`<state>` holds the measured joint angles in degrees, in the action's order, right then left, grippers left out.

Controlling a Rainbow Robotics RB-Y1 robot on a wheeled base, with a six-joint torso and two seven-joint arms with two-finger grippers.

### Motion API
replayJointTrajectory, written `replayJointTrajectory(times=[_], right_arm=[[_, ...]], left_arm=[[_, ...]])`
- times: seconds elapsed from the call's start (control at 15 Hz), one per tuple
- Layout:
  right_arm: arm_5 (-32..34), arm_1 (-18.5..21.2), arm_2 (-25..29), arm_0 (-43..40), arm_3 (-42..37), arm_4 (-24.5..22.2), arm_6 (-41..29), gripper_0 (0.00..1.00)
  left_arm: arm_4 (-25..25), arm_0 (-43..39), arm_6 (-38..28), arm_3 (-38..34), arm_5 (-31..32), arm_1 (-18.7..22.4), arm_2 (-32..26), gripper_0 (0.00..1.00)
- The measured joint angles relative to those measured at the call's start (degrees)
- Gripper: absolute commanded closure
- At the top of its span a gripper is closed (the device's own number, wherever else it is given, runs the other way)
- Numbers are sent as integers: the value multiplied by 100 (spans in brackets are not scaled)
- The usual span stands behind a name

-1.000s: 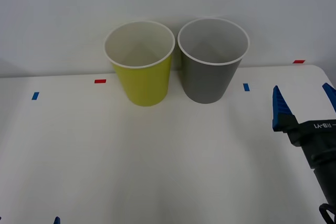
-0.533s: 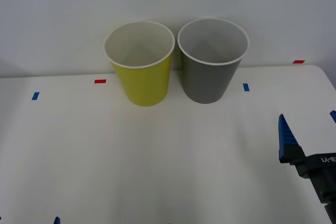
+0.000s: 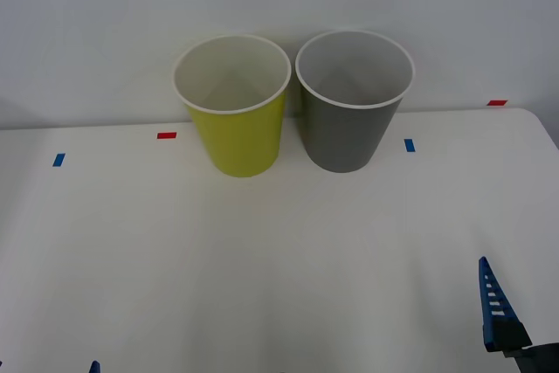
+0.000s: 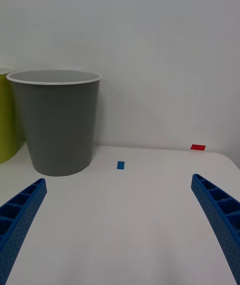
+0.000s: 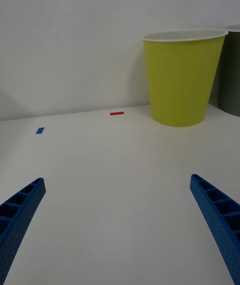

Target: Put cans in the gray bin and PET bottles in the light green bin.

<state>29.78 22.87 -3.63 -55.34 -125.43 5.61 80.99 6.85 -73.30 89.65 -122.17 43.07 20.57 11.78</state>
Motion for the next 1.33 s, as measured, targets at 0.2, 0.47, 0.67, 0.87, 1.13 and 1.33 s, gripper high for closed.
replayJointTrajectory(times=[0.2, 0.47, 0.67, 0.87, 1.13, 1.33], right_arm=[[226, 9, -160, -328, 0, 9, 49, 0], [475, 42, -295, -694, 0, 8, 49, 0], [520, 58, -304, -799, 0, 4, 16, 0], [521, 59, -304, -803, 0, 3, 15, 0], [521, 59, -304, -803, 0, 3, 14, 0], [521, 59, -304, -803, 0, 2, 14, 0]], left_arm=[[0, 0, 0, 0, 0, 0, 0, 0], [0, 0, 0, 0, 0, 0, 0, 0], [0, 0, 0, 0, 0, 0, 0, 0], [0, 0, 0, 0, 0, 0, 0, 0], [0, 0, 0, 0, 0, 0, 0, 0], [0, 0, 0, 0, 0, 0, 0, 0]])
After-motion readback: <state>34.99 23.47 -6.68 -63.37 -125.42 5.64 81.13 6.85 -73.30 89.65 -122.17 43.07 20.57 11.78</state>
